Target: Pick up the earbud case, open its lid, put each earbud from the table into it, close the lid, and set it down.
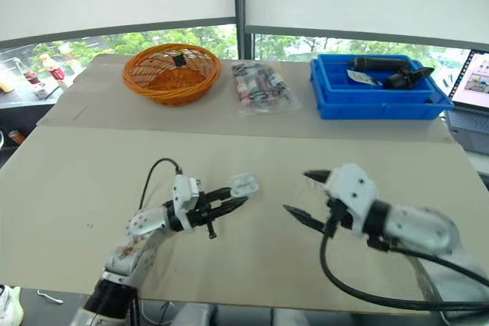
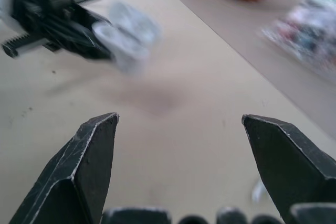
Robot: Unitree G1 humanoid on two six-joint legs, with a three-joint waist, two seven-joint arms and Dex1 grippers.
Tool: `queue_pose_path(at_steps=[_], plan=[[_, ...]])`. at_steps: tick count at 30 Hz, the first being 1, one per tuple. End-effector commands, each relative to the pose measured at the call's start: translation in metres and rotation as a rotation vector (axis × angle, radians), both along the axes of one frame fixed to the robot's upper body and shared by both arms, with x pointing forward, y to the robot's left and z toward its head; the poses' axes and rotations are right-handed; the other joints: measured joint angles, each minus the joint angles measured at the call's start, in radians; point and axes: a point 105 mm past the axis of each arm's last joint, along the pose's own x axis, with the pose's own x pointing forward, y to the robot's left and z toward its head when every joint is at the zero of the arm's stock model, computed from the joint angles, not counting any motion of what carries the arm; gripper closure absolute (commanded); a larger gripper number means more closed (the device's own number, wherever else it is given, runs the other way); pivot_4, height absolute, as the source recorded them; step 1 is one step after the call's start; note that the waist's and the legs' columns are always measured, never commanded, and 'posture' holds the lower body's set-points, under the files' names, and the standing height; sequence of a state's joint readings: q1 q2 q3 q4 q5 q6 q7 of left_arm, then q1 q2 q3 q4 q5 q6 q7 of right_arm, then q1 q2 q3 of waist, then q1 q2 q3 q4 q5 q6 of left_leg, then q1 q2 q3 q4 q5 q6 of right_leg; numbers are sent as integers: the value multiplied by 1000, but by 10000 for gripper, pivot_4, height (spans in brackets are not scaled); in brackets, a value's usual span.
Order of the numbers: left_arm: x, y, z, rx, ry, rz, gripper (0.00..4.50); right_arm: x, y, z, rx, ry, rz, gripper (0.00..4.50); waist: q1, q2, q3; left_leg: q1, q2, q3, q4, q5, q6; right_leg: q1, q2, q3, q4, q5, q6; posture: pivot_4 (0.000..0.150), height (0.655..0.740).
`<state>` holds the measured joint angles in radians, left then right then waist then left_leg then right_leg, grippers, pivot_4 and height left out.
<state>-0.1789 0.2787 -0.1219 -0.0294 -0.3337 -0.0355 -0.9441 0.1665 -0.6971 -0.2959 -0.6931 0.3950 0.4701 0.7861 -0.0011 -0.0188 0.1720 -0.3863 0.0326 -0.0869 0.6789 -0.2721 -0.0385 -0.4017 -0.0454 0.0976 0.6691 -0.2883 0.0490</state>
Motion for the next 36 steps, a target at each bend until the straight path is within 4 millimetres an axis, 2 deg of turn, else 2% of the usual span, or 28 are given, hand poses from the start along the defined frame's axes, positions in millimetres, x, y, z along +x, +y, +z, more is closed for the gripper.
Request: queue_pose_path(at_steps=[1, 4, 5, 9, 13, 14, 17, 20, 23, 27, 29, 32, 36], plan=[[2, 6, 17, -55, -89, 76, 39215, -14, -53, 2, 11, -106, -216, 3277, 2, 0, 0, 1, 0, 0, 0, 0, 0, 1, 0, 0, 0, 0, 0, 1500, 7163], [5, 11, 19, -71, -107, 119, 39215, -31, -88, -12, -16, -96, -335, 3277, -3, 1, 0, 11, 0, 0, -2, 0, 0, 11, 0, 0, -3, 0, 0, 1500, 7163], [5, 11, 20, -72, -109, 122, 39215, -35, -94, -15, -20, -94, -353, 3277, -7, 1, 0, 15, 0, 1, -3, 0, 0, 15, 0, 0, -4, 0, 1, 1500, 7163], [5, 18, 17, -64, -104, 150, 39215, -61, -132, -42, -29, -5, -503, 3277, -22, 2, -1, 17, 1, 2, -4, 0, 0, 16, 1, 1, -4, 0, 1, 1500, 7163], [6, 24, 15, -58, -104, 174, 39215, -81, -149, -63, -34, 75, -568, 3277, -22, 4, -2, 16, 1, 2, -5, 0, 0, 16, 1, 2, -5, 0, 1, 1500, 7163], [6, 26, 15, -58, -104, 181, 39215, -84, -153, -66, -33, 91, -582, 0, -22, 4, -2, 16, 1, 2, -5, 0, 0, 16, 1, 2, -5, 0, 1, 1500, 7163], [7, 28, 14, -56, -101, 193, 39215, -87, -156, -70, -34, 105, -590, 0, -23, 4, -2, 17, 1, 3, -5, 0, 0, 16, 1, 3, -5, 0, 1, 1500, 7163], [7, 30, 13, -49, -96, 201, 39215, -77, -147, -65, -36, 77, -562, 0, -24, 6, -3, 17, 1, 3, -5, 0, 0, 16, 1, 3, -5, 0, 1, 1500, 7163], [8, 31, 11, -43, -92, 204, 39215, -53, -119, -53, -19, 30, -488, 0, -30, 6, -3, 17, 1, 3, -5, 0, 0, 16, 1, 3, -5, 0, 1, 1500, 7163], [8, 30, 11, -40, -91, 201, 39215, -28, -91, -41, -8, -17, -448, 0, -36, 6, -3, 16, 1, 3, -5, 0, 0, 16, 1, 3, -5, 0, 1, 1500, 7163], [9, 28, 12, -42, -93, 198, 39215, -9, -67, -36, 4, -26, -411, 0, -35, 6, -3, 16, 1, 2, -5, 0, 0, 15, 1, 3, -5, 0, 1, 1500, 7163], [10, 26, 14, -42, -96, 193, 39215, 11, -52, -39, -42, 3, -454, 0, -34, 6, -3, 15, 0, 2, -4, 0, 0, 15, 0, 3, -5, 0, 1, 1500, 7163], [9, 20, 11, -34, -92, 171, 39215, 53, -17, -34, 79, 17, -498, 0, -37, 6, -3, 15, 0, 1, -4, 0, 0, 14, 1, 2, -5, 0, 1, 1500, 7163]])
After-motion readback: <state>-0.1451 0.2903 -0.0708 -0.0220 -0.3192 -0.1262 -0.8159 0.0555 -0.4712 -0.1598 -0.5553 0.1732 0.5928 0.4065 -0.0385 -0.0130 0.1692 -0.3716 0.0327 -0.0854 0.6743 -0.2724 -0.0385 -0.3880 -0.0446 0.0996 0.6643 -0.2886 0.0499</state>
